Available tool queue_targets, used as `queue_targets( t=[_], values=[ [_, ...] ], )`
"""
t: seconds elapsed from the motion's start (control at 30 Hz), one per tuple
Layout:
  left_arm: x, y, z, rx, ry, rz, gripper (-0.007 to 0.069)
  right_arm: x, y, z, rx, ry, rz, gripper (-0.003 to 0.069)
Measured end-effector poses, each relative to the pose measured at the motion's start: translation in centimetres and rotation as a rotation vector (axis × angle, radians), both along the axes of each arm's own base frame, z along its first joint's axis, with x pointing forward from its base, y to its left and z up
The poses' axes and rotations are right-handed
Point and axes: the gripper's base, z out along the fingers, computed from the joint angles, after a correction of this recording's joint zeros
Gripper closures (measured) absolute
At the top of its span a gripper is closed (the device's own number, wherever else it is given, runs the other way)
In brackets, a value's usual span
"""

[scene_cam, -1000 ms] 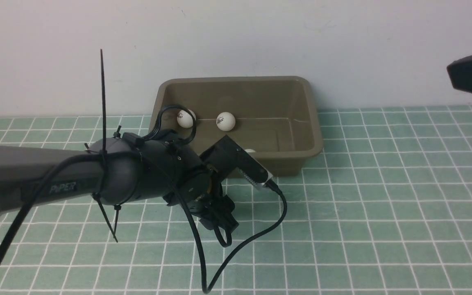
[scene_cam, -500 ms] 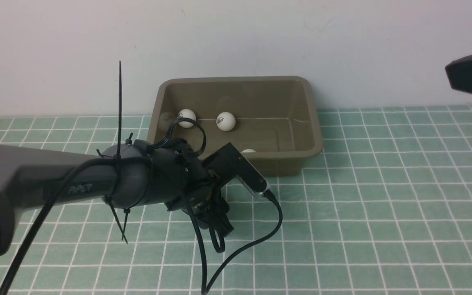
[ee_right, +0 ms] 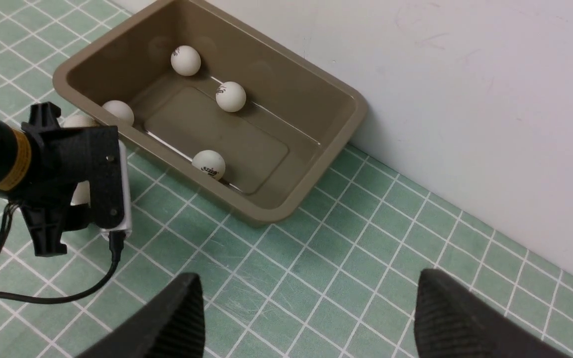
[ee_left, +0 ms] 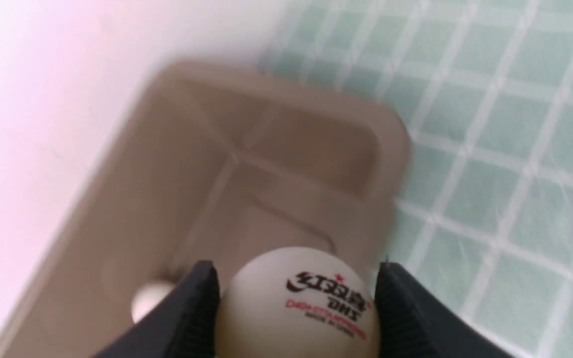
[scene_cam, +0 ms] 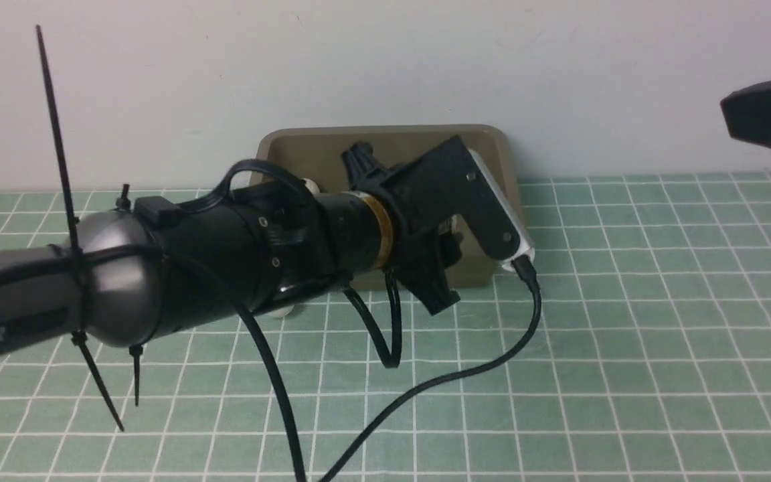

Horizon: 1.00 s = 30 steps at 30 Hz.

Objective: Put the table tennis balls in the box on the green coffee tablecloth.
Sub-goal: 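Drop the ball into the bin, then reach for and grasp a ping pong ball on the table beside the basket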

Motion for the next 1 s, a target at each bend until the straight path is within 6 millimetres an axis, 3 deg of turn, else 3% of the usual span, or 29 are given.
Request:
queue_targets(
  t=[0.23,0.3,0.4,0.53,0.67,0.8,1.0],
  values=[
    [5.3,3.9,0.4,-0.181,-0.047,0.084,0.0272,0.0,0.0,-0.1,0.004,0.012,-0.005,0.0144],
    [7.9,6.2,-0.4,-0.239,-0.053,0.133,0.0272,-0.1,0.0,-0.1,0.010,0.014,-0.002,0.0144],
    [9.9,8.2,-1.9,-0.293,-0.020,0.199,0.0272,-0.1,0.1,-0.1,0.023,0.025,0.004,0.0144],
    [11.2,9.6,-3.9,-0.286,0.015,0.217,0.0270,-0.1,0.2,-0.1,0.024,0.026,0.005,0.0144],
    [11.2,9.4,-4.9,-0.316,0.076,0.231,0.0172,-0.1,0.2,-0.1,0.026,0.027,0.005,0.0144],
    [10.4,9.3,-2.4,-0.368,0.075,0.268,0.0121,-0.1,0.2,-0.1,0.027,0.027,0.006,0.0144],
    [6.7,10.4,6.1,-0.399,-0.069,0.368,0.0130,-0.1,0.2,-0.1,0.028,0.026,0.005,0.0144]
  ],
)
